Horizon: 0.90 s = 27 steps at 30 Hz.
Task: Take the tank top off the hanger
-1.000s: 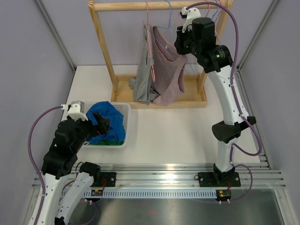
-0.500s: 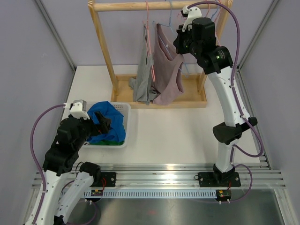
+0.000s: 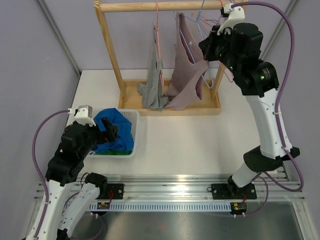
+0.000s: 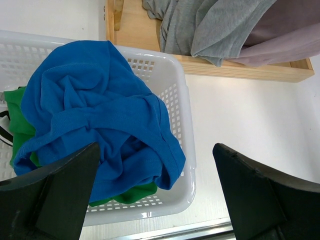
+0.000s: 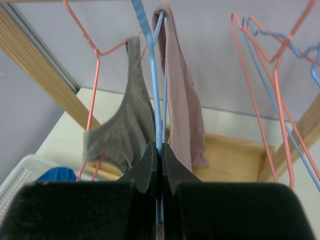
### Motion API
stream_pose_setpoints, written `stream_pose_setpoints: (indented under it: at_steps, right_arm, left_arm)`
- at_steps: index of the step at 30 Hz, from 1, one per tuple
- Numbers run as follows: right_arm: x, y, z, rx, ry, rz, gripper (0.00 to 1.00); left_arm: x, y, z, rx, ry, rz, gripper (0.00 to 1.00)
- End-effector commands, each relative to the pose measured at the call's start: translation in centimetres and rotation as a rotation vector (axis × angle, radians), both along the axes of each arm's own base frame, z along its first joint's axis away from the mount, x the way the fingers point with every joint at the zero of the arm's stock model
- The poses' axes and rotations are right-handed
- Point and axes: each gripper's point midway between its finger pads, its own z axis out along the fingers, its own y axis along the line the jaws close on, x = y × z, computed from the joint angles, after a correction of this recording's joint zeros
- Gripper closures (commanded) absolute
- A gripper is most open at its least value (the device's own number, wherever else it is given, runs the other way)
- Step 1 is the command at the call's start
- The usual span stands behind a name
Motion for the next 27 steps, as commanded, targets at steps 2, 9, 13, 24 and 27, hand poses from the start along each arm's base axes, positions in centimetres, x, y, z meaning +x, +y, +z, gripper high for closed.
stream_pose_setpoints:
  at_steps: [2,9,13,24,27]
  right_arm:
    - [-5.6,-1.3,3.0,0.098,-0.063,0.052,1.00]
    - [-13.0,-1.8,-3.1,0.097,0.091,0.204,1.00]
    - [-18.4,-3.5,-5.1,0.152,0.135,0.242,1.00]
    - [-29.3,-6.7,-11.2,0.254,0.241,0.328,1.00]
    - [-32.1,-6.6,-11.1,0.307,0.258,0.401,1.00]
  left_arm:
    - [0.8,-0.8,3.7,-0.020,-0.074,-0.035,0.01]
    - [2.1,-4.8,9.1,-0.131,-0.143,-0.203,0.01]
    - [3.3,-8.3,12.1,-0.223,-0.202,-0.297,0.01]
    - [0.5,-23.6,14.2,-0.139,-0.296,-0.493,0.01]
    - [-1.2,-26.9,15.2,-0.140,-0.352,-0.556,0.01]
